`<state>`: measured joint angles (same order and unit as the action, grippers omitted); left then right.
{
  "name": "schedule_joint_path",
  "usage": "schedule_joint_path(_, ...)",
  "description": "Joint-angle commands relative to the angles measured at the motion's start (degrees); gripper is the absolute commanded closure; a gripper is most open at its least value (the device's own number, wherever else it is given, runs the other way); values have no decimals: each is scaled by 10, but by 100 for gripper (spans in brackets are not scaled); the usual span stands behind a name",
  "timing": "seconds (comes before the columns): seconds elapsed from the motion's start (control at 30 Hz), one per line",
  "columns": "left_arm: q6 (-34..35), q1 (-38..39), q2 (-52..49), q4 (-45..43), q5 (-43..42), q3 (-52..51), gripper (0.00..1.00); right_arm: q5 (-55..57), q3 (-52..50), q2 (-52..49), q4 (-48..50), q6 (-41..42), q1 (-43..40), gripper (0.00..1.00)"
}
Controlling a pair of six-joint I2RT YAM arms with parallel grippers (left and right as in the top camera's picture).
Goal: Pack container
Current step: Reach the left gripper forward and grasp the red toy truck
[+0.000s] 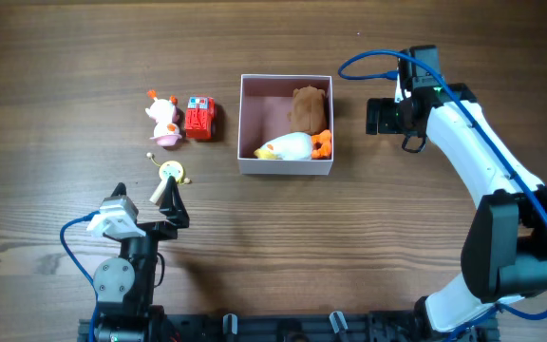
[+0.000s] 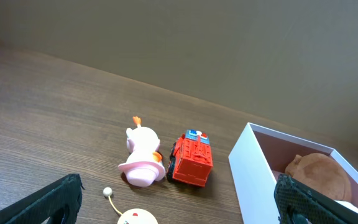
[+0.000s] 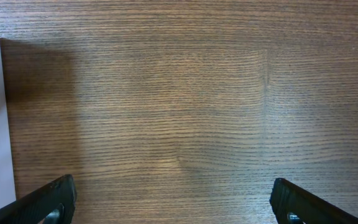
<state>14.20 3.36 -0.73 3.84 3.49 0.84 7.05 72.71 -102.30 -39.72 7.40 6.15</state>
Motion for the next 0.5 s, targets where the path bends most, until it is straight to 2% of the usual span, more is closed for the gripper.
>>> schedule_joint_path(0.0, 5, -3, 5, -3, -16, -5, 0, -9, -1, 5, 3, -6, -1, 0)
schedule_joint_path(0.1, 14, -3, 5, -33, -37, -5, 0, -9, -1, 5, 3, -6, -1, 0)
schedule_joint_path(0.27, 17, -3, 0, -37, -140, 4, 1, -9, -1, 5, 3, -6, -1, 0)
schedule_joint_path(0.33, 34, -3, -20, 2, -145, 42, 1, -9, -1, 5, 3, -6, -1, 1)
schedule_joint_path(0.47, -5, -3, -135, 82, -126, 182, 0, -9, -1, 5, 3, -6, -1, 0)
